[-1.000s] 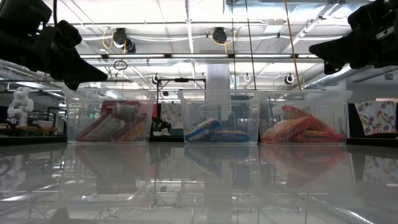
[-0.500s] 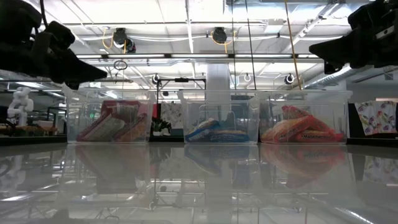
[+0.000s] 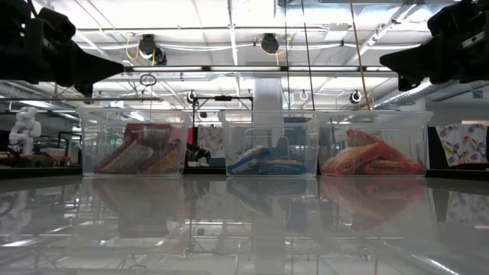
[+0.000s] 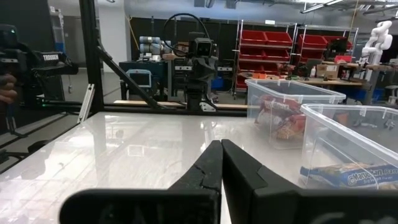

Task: Sort Maruchan noodles
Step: Return to Home Position

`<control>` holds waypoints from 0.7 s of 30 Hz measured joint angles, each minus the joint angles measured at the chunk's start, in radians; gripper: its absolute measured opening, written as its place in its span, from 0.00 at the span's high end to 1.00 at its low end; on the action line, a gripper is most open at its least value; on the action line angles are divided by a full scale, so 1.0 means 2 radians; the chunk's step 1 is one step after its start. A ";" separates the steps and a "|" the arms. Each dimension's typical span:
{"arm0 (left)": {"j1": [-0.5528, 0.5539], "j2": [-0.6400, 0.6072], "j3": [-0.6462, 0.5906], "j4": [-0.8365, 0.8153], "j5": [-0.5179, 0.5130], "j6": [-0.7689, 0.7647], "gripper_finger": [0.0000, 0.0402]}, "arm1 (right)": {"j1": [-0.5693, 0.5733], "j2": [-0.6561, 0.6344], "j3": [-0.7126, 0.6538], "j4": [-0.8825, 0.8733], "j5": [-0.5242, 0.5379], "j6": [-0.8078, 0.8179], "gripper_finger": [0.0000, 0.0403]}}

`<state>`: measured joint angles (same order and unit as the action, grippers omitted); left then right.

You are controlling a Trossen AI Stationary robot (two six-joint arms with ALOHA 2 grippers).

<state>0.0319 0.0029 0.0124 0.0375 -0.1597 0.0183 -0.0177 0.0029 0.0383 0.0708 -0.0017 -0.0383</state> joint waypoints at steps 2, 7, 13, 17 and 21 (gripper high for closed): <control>-0.004 0.001 0.000 0.000 -0.002 0.005 1.00 | 0.000 0.000 0.000 0.000 0.000 0.000 1.00; -0.004 0.001 0.000 -0.001 0.000 0.012 1.00 | 0.000 0.000 0.000 0.000 0.000 0.000 1.00; -0.007 0.001 0.000 -0.007 0.029 0.003 1.00 | 0.000 0.000 0.000 0.000 0.000 0.000 1.00; -0.007 0.001 0.000 -0.007 0.028 0.010 1.00 | 0.000 0.000 0.000 0.000 0.000 0.000 1.00; -0.007 0.001 0.000 -0.007 0.027 0.014 1.00 | 0.000 0.000 0.000 0.000 0.000 0.000 1.00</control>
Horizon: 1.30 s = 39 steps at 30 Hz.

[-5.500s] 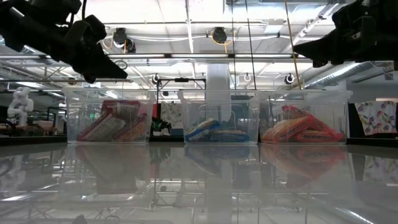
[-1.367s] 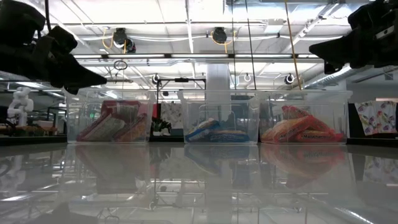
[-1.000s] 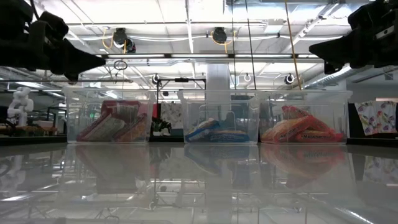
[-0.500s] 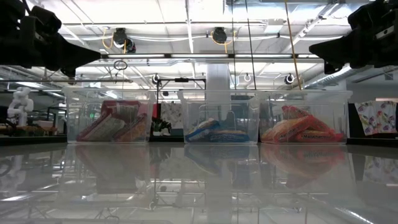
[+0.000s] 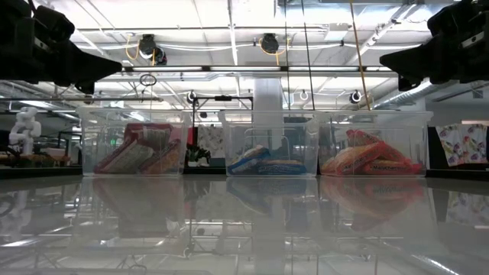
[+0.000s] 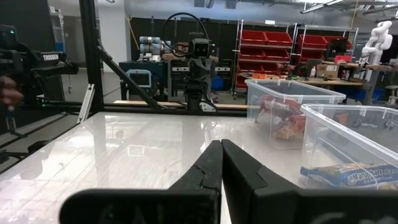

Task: Sort Maruchan noodles
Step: Return to Home Position

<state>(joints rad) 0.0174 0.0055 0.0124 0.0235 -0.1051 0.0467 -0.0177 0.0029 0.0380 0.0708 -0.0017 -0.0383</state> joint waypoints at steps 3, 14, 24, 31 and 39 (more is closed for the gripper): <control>0.000 0.000 0.000 0.000 0.000 0.000 0.98 | 0.000 0.000 0.000 0.000 0.000 0.000 1.00; 0.000 0.000 -0.002 0.012 -0.002 -0.002 0.95 | 0.000 0.000 0.000 0.000 0.000 0.000 1.00; 0.000 0.000 -0.002 0.015 -0.002 -0.003 0.95 | 0.000 0.000 0.000 0.000 0.000 0.000 1.00; 0.000 0.000 -0.002 0.016 -0.002 -0.003 0.95 | 0.000 0.000 0.000 0.000 0.000 0.000 1.00; 0.000 0.000 -0.002 0.016 -0.001 -0.003 0.95 | 0.000 0.000 0.000 0.000 0.000 0.000 1.00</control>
